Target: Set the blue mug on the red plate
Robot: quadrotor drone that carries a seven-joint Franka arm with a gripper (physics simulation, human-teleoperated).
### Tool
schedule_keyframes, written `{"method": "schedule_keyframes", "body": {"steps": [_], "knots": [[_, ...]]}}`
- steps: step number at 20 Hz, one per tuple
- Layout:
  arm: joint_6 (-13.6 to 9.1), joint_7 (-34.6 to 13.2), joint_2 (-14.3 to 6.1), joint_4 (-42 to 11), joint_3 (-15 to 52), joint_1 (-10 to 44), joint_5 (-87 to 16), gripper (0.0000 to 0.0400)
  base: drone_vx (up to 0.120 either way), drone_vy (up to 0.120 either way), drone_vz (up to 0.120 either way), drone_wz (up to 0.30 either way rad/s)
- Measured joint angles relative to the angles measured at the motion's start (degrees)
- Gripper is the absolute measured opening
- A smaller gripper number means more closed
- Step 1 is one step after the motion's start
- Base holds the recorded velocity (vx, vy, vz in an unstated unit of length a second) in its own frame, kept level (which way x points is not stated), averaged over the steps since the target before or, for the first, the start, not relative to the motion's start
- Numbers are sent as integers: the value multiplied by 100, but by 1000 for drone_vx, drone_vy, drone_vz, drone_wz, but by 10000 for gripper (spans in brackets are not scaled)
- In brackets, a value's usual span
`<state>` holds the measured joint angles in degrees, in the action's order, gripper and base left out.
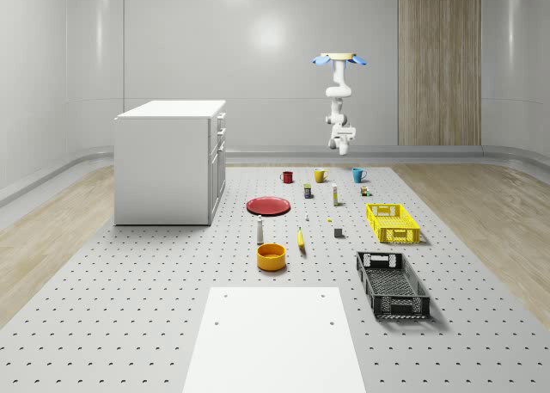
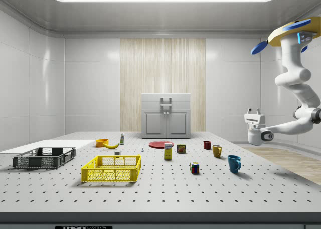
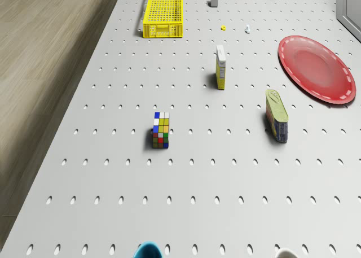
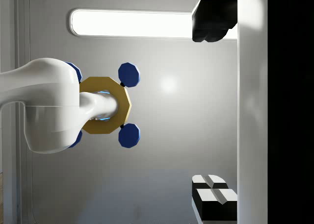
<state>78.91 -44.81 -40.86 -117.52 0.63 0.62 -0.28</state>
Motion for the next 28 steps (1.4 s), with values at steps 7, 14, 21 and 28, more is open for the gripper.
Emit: {"method": "schedule_keyframes", "body": {"steps": [7, 14, 21, 28], "knots": [[31, -14, -22, -22, 79, 25, -110, 400, 120, 114, 0, 0], [65, -61, -47, -59, 335, 104, -469, 400, 103, 0, 0, 0], [121, -220, -107, -246, 1146, 358, -1617, 400, 120, 0, -17, 0], [270, -805, -390, -1470, 3185, 1105, -4722, 400, 80, 0, -109, 0]]}}
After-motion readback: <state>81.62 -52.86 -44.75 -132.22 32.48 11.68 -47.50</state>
